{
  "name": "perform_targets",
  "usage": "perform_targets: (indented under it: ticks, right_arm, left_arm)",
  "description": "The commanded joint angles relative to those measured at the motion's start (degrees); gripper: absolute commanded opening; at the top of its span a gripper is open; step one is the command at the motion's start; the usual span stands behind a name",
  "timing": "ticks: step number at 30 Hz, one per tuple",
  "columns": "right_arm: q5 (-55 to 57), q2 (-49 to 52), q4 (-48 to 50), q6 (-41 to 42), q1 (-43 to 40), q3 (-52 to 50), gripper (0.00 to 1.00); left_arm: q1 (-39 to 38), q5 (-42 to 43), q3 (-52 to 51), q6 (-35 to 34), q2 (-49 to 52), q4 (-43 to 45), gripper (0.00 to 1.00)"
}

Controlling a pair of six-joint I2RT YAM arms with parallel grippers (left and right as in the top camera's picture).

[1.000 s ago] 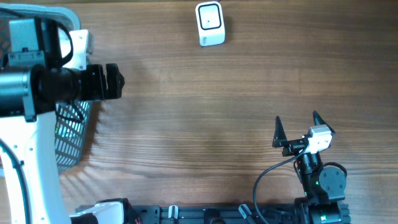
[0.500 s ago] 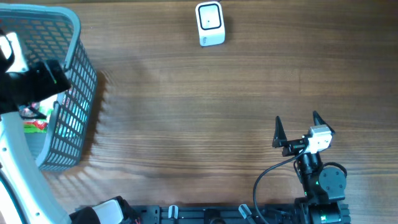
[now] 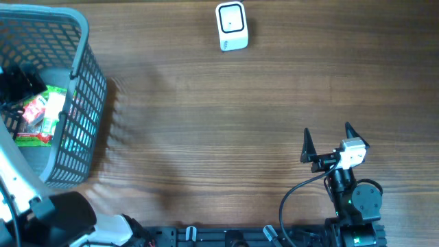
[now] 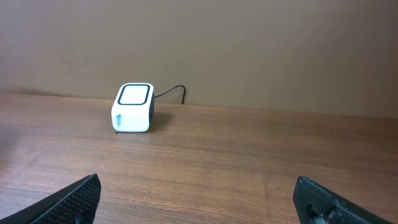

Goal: Scan the item barcode
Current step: 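Reach the left gripper into the basket and grasp the cup noodles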

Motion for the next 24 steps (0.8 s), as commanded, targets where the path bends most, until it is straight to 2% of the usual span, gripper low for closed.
perform_targets:
  ticks: [1, 11, 21, 24]
  right_arm:
    - [-0.57, -0.33, 0.17, -0.11, -0.28, -0.07, 1.00]
    - [-0.57, -0.33, 0.17, -0.13, -0.28, -0.07, 1.00]
    - [-0.57, -0.33, 0.17, -0.11, -0.28, -0.07, 1.00]
    - [-0.57, -0.33, 0.17, -0.11, -0.28, -0.07, 1.00]
  left_arm:
    - [0.22, 0.46, 0.74, 6.95, 3.82, -0.24, 1.00]
    - [0.24, 7.08, 0.74, 21.22, 14.19, 0.17, 1.00]
    - [2.23, 7.08, 0.74, 22.71, 21.94, 0.22, 1.00]
    - [2.19, 9.27, 0.74, 25.33, 22.82, 0.17, 1.00]
